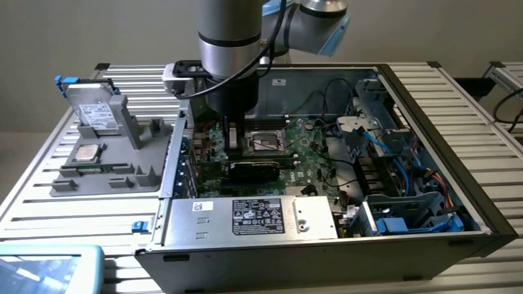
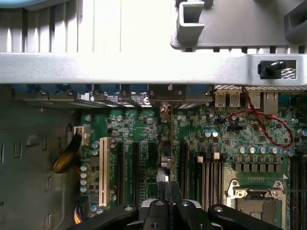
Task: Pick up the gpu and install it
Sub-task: 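Press down on the gpu until it lock into place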
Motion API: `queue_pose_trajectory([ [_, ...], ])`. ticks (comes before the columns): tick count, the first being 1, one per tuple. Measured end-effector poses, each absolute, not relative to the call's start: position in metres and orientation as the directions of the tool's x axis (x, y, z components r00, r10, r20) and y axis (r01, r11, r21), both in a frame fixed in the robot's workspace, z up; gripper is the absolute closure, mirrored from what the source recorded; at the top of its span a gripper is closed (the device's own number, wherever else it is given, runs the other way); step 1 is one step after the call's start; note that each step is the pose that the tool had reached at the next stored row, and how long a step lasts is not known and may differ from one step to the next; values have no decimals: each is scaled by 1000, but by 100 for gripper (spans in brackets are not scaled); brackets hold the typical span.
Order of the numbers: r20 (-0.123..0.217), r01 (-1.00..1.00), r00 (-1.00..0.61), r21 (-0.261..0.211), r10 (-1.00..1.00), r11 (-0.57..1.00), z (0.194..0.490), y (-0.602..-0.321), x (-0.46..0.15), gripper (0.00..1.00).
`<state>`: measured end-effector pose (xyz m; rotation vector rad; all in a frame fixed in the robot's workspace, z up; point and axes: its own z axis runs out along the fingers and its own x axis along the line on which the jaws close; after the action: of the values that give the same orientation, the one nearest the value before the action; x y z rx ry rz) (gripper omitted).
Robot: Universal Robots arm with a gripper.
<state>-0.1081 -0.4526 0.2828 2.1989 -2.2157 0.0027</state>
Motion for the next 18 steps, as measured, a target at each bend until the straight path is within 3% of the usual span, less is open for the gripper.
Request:
queue_pose_trajectory([
  [18,15,-1000,-23,-18,-1000,23,275,-447,-118,88],
])
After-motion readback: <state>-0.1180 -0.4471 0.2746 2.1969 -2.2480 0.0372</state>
